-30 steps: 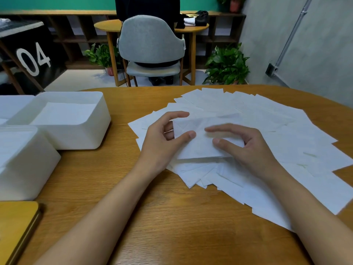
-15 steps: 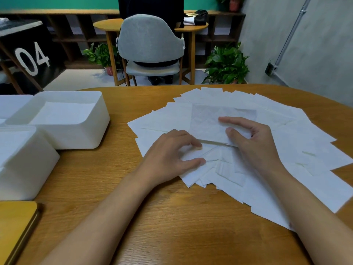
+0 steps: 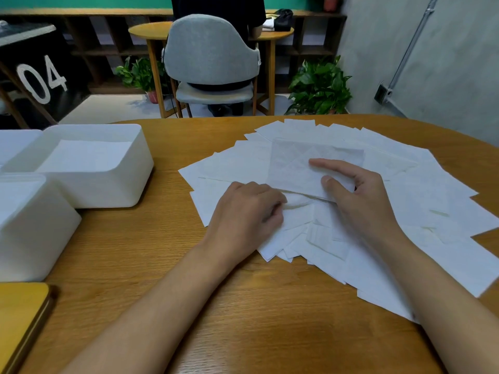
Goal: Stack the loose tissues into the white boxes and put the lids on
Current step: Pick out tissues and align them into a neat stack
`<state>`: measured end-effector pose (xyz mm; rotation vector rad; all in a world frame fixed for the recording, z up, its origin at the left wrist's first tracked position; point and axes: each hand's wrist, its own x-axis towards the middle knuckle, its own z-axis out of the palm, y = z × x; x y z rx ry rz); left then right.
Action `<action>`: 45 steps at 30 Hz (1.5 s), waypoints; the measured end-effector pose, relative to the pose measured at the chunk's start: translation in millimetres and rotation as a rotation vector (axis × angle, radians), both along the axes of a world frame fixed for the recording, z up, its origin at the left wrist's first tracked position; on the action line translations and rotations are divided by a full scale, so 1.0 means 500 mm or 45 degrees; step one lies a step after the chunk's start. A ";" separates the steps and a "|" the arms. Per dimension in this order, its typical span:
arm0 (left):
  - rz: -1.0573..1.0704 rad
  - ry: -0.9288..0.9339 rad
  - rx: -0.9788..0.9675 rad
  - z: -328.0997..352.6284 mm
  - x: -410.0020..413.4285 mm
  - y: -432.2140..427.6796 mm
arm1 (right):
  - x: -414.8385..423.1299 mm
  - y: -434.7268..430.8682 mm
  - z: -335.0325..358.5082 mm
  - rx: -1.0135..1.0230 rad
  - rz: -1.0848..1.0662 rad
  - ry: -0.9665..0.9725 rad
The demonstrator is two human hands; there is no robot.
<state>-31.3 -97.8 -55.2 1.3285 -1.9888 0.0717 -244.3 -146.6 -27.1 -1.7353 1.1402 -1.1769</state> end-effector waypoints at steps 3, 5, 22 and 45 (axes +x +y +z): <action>-0.024 0.143 -0.061 0.018 0.005 0.008 | -0.001 0.002 0.003 0.008 0.049 -0.034; -0.085 0.302 -0.065 0.037 0.006 0.017 | -0.002 0.003 0.006 -0.013 0.081 -0.038; 0.021 1.021 0.411 0.054 0.017 0.004 | 0.022 0.029 0.006 0.087 0.234 -0.136; 0.115 0.621 0.251 0.045 0.014 0.010 | -0.004 0.007 0.006 -0.043 0.080 -0.015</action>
